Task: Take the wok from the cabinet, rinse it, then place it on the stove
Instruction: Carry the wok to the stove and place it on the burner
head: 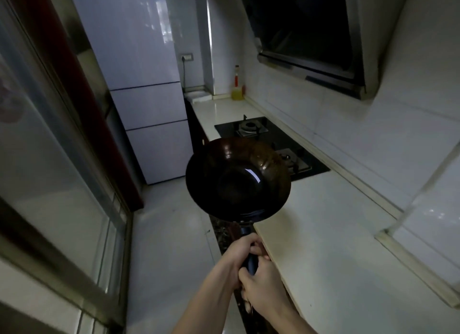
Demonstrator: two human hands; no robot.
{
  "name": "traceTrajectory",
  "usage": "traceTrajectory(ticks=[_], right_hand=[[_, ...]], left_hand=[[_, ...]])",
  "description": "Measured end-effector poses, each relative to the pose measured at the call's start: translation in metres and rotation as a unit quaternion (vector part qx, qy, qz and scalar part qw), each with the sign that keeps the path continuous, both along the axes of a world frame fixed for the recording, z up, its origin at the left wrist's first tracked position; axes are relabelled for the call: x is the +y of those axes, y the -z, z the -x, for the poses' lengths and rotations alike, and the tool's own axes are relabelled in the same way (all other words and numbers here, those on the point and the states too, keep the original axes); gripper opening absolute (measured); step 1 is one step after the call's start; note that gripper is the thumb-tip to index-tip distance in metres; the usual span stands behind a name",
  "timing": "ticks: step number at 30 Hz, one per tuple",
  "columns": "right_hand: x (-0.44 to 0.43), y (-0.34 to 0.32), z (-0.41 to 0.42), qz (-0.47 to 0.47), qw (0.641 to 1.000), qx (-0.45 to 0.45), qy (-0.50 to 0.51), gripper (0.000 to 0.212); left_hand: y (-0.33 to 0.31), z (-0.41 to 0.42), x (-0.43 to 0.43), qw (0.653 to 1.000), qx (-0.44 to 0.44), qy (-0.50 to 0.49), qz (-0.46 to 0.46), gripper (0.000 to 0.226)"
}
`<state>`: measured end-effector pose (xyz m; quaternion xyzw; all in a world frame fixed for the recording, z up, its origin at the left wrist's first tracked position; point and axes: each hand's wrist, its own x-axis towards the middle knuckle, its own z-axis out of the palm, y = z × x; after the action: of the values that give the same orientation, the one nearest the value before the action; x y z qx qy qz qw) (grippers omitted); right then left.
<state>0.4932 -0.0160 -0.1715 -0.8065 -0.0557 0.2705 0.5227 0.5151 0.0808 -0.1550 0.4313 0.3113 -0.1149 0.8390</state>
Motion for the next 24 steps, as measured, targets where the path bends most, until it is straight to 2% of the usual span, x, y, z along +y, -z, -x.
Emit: traceTrajectory(ticks=[2, 6, 10, 13, 15, 18, 19, 22, 24], right_hand=[[0.026, -0.003, -0.015, 0.002, 1.0, 0.008, 0.014, 0.03], [0.081, -0.011, -0.045, 0.013, 0.999, 0.002, 0.045, 0.041], [0.133, -0.023, -0.072, 0.01, 0.997, -0.018, 0.069, 0.02], [0.166, -0.019, -0.088, -0.004, 0.996, -0.018, 0.091, 0.018], [0.184, -0.013, -0.099, -0.003, 0.994, -0.015, 0.109, 0.032], [0.203, -0.007, -0.121, 0.002, 0.992, -0.001, 0.123, 0.064], [0.208, -0.006, -0.13, 0.002, 0.991, -0.002, 0.13, 0.066], [0.219, -0.006, -0.155, 0.016, 0.988, -0.004, 0.151, 0.042], [0.225, -0.006, -0.173, 0.018, 0.984, -0.011, 0.175, 0.036]], left_hand=[[-0.001, -0.015, 0.024, 1.0, -0.005, 0.011, 0.006, 0.051], [-0.006, -0.048, 0.076, 0.999, -0.021, 0.045, 0.0, 0.049], [-0.015, -0.079, 0.128, 0.997, -0.026, 0.077, -0.018, 0.051], [-0.014, -0.1, 0.16, 0.994, -0.012, 0.101, -0.029, 0.049], [-0.011, -0.113, 0.176, 0.993, 0.004, 0.112, -0.029, 0.045], [-0.007, -0.135, 0.194, 0.994, 0.007, 0.111, -0.025, 0.038], [-0.006, -0.145, 0.198, 0.993, 0.008, 0.113, -0.023, 0.037], [-0.001, -0.176, 0.207, 0.992, 0.011, 0.123, -0.025, 0.032], [0.002, -0.198, 0.212, 0.993, 0.011, 0.121, -0.013, 0.026]])
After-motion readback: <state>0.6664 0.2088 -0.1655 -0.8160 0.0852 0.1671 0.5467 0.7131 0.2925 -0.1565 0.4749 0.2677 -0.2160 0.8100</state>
